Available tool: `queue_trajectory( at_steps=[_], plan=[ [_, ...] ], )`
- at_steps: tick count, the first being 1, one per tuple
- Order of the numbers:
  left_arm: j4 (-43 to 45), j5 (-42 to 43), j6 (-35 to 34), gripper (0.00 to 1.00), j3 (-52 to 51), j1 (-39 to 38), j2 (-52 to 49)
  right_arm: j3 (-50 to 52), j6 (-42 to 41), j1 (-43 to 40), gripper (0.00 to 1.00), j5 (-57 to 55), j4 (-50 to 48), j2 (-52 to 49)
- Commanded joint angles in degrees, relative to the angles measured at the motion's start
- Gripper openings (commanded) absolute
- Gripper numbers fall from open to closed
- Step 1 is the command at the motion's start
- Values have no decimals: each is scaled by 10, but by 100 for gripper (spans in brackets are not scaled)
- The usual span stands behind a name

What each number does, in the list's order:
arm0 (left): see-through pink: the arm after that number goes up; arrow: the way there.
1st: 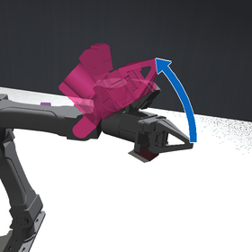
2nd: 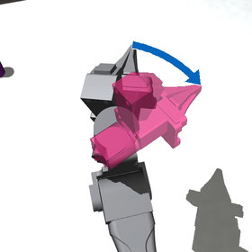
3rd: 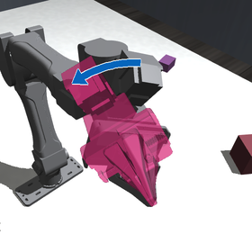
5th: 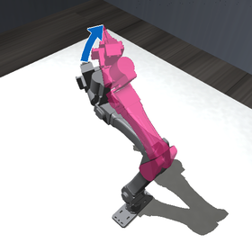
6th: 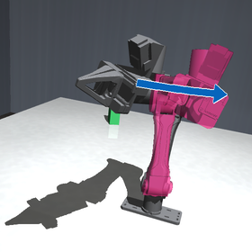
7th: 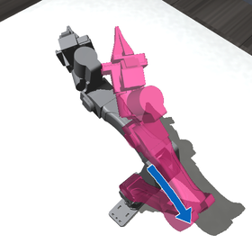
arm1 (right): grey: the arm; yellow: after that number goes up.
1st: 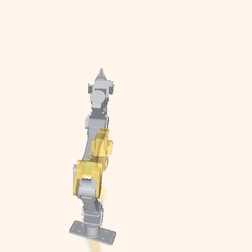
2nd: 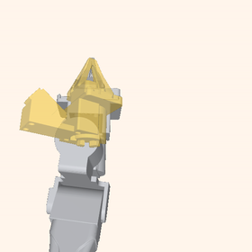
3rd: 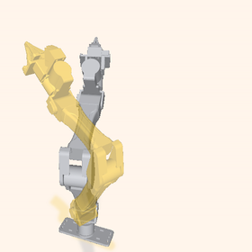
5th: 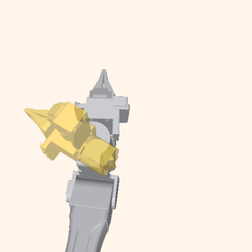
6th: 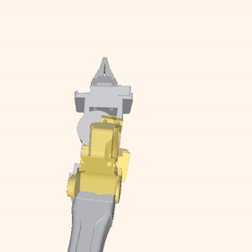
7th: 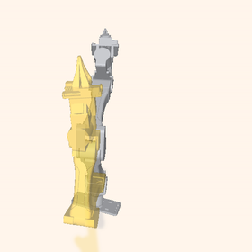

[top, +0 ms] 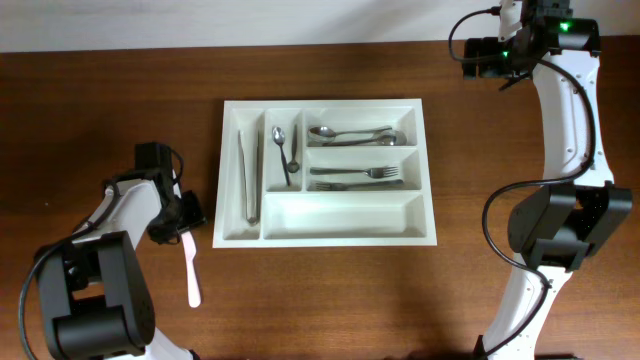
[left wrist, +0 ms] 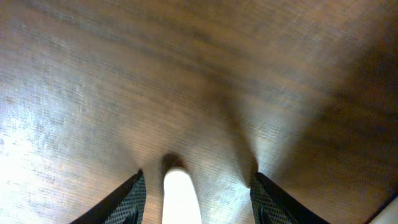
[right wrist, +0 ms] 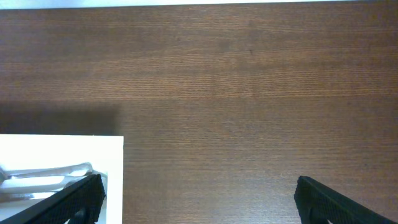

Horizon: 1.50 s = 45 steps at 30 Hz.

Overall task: Pack container
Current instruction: 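Lower the left gripper onto the white plastic knife and close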

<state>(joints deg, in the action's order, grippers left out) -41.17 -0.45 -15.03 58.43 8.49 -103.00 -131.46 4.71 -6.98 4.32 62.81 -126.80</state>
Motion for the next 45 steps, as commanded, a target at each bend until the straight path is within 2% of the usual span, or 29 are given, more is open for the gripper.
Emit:
queue_trajectory(
  at_steps=[1, 3, 8, 37, 39, 45],
  plan=[
    [-43, 23, -4, 57, -1, 4, -19, -10, -3, 2, 99, 1, 0, 14],
    [-80, 25, -9, 57, -1, 4, -16, -10, -3, 2, 99, 1, 0, 14],
    [-108, 26, -11, 57, -3, 4, -16, -10, -3, 2, 99, 1, 0, 14],
    [-148, -9, -9, 56, -14, 4, -16, -10, -3, 2, 99, 1, 0, 14],
    [-149, -9, -9, 53, -14, 4, -16, -10, -3, 2, 99, 1, 0, 14],
    [-155, -9, -9, 29, -14, 4, -16, -10, -3, 2, 99, 1, 0, 14]
  ],
)
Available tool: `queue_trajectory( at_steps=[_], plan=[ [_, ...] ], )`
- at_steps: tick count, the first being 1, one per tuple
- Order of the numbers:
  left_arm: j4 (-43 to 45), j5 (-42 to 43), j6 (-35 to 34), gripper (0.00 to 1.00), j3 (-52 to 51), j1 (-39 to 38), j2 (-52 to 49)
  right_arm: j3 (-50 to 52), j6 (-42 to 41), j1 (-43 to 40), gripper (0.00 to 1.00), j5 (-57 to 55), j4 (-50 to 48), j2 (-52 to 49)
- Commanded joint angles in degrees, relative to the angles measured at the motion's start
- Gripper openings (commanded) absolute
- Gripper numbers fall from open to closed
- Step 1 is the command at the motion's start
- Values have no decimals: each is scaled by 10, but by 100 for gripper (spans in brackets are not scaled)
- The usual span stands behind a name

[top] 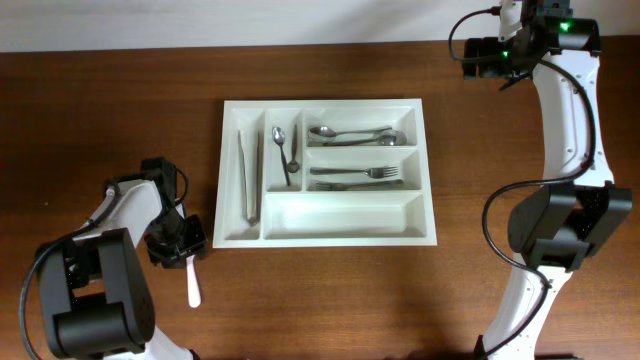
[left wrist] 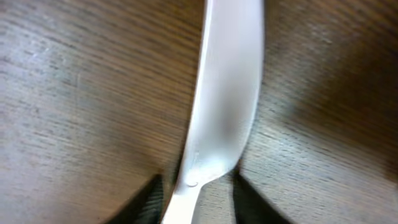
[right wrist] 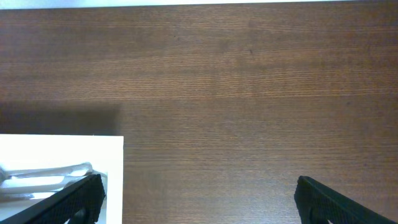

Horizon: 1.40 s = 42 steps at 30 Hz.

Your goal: Pack container

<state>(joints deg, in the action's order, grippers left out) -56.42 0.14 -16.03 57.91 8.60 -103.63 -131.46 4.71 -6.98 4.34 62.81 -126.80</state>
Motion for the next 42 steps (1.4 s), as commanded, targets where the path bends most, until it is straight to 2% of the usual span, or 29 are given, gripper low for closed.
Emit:
queue_trajectory(
  at_steps=[1, 4, 7, 17, 22, 27, 33, 34, 35, 36, 40, 42],
  plan=[
    [-2, -16, 3, 29, -9, 3, -10, -10, -3, 2, 99, 1, 0, 14],
    [3, -30, 3, 26, -9, 3, -10, -10, -3, 2, 99, 1, 0, 14],
    [13, -31, 15, 2, -9, 3, -10, -10, -3, 2, 99, 1, 0, 14],
    [32, -49, 54, 2, 16, 3, -10, -10, -3, 2, 99, 1, 0, 14],
    [-9, -97, 60, 2, 99, 3, -7, -10, -3, 2, 99, 1, 0, 14],
    [-66, -94, 67, 2, 226, 3, -7, -10, -3, 2, 99, 1, 0, 14],
    [-111, -45, 64, 2, 290, 3, -7, -10, -3, 2, 99, 1, 0, 14],
    [-119, -31, 61, 7, 290, 3, -7, -10, -3, 2, 99, 1, 0, 14],
    [-129, -18, 49, 20, 287, 3, -7, -10, -3, 2, 99, 1, 0, 14],
    [-133, -15, 49, 26, 283, 3, -7, -10, -3, 2, 99, 1, 0, 14],
    [-143, -16, 49, 37, 272, 3, -7, -10, -3, 2, 99, 1, 0, 14],
    [-143, -15, 49, 38, 260, 3, -7, -10, -3, 2, 99, 1, 0, 14]
  ],
)
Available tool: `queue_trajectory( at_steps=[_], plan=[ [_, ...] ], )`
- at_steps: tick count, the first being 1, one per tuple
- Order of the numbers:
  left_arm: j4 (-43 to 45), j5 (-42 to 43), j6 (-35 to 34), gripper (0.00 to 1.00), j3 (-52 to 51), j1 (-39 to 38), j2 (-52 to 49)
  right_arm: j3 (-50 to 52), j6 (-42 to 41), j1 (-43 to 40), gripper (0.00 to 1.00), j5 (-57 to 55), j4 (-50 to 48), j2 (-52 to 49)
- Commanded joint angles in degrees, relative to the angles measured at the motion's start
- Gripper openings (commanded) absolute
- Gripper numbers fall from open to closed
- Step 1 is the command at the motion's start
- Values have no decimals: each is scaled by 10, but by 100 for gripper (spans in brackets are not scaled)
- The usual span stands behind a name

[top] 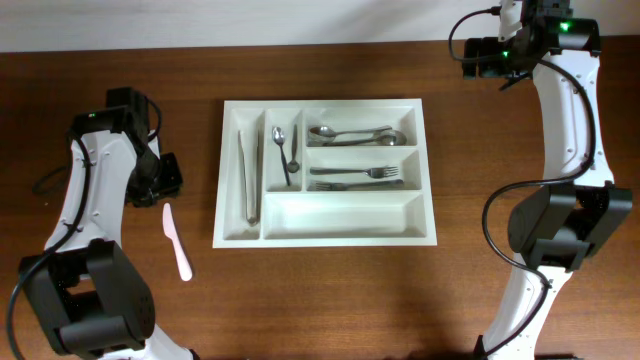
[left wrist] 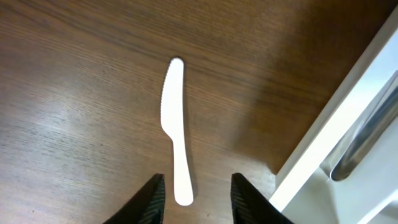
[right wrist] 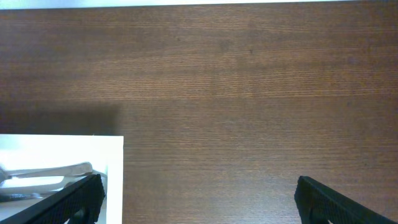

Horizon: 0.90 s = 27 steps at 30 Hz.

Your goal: Pack container

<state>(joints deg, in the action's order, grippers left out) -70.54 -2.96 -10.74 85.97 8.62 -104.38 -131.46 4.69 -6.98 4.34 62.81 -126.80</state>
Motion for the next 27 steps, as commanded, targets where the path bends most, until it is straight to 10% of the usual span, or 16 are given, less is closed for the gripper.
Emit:
queue_trajectory(
  at_steps=[1, 27],
  plan=[
    [0, 16, -3, 39, -29, 3, 0, -10, -3, 2, 99, 1, 0, 14],
    [192, -3, -14, 51, -250, 3, 1, -10, -3, 2, 99, 1, 0, 14]
  ],
)
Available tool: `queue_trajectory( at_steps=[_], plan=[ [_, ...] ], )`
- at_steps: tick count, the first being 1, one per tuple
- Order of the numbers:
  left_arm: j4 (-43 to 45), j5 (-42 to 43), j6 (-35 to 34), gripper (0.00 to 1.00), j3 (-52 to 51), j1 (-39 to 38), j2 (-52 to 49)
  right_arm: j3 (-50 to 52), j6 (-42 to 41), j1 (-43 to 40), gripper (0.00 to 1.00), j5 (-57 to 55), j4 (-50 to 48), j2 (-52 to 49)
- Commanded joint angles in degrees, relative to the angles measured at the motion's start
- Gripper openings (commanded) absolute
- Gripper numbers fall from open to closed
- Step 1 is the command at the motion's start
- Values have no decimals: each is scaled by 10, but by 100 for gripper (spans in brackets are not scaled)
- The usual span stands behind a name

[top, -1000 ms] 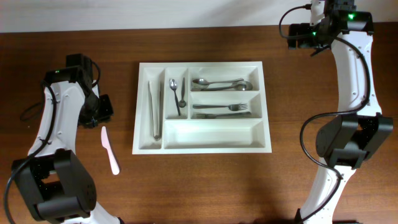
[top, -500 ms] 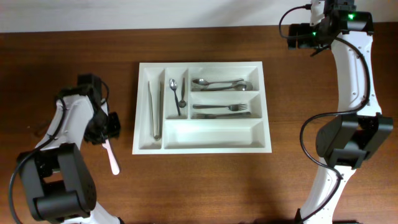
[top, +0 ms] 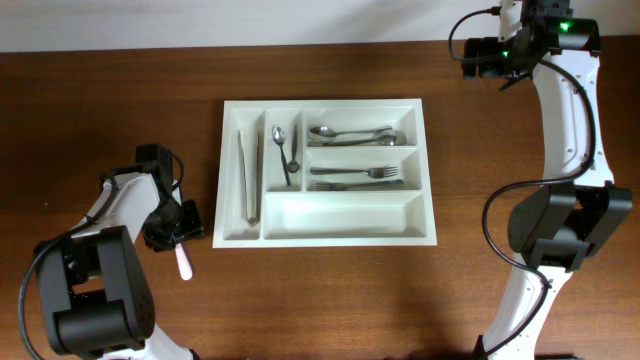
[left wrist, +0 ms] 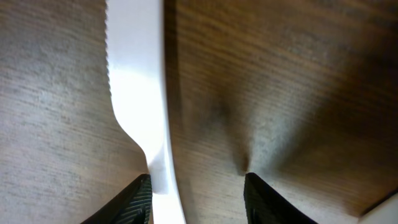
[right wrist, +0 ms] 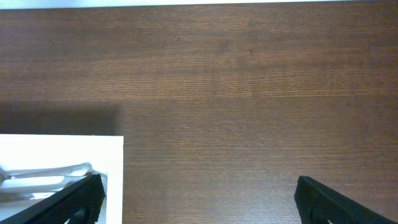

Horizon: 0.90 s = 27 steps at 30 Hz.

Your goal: Pack container

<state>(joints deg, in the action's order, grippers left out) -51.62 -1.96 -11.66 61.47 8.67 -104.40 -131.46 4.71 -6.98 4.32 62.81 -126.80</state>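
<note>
A white plastic knife (top: 183,264) lies on the wooden table left of the white cutlery tray (top: 330,241). My left gripper (top: 172,228) is down over it and hides most of it from above. In the left wrist view the gripper (left wrist: 196,202) is open. The knife (left wrist: 140,93) runs between the fingers, close against the left one (left wrist: 134,199). My right gripper (top: 478,58) hangs high beyond the tray's far right corner. It is open (right wrist: 199,205) with nothing between its fingers, and the tray's corner (right wrist: 62,149) shows at the lower left of its view.
The tray holds tongs (top: 247,175), small spoons (top: 283,150), larger spoons (top: 350,134) and forks (top: 360,177) in separate compartments. The tray's left wall stands just right of the left gripper. The right arm's base (top: 560,230) sits at the table's right side.
My left gripper was raised at the tray's left side with the whole knife in view below it. Now it is low over the knife, open, fingers either side of the handle. The right arm is unchanged.
My left gripper first stood open and low at the knife's upper end. Then it sat further down the knife with its fingers close around it. Then it was raised, and the knife lay slightly farther back and tilted. Now it is down over the knife again.
</note>
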Motion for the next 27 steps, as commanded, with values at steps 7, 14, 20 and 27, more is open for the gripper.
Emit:
queue_trajectory(
  at_steps=[7, 14, 20, 27],
  plan=[
    [5, -22, -3, 52, -5, 3, 1, -10, -3, 2, 99, 1, 0, 14],
    [69, -26, -3, 52, -48, 3, 1, -10, -3, 2, 99, 1, 0, 14],
    [103, -26, -3, 48, -79, 3, 1, -10, -3, 2, 99, 1, 0, 14],
    [104, -29, -3, 16, -81, 3, 1, -10, -3, 2, 99, 1, 0, 14]
  ],
)
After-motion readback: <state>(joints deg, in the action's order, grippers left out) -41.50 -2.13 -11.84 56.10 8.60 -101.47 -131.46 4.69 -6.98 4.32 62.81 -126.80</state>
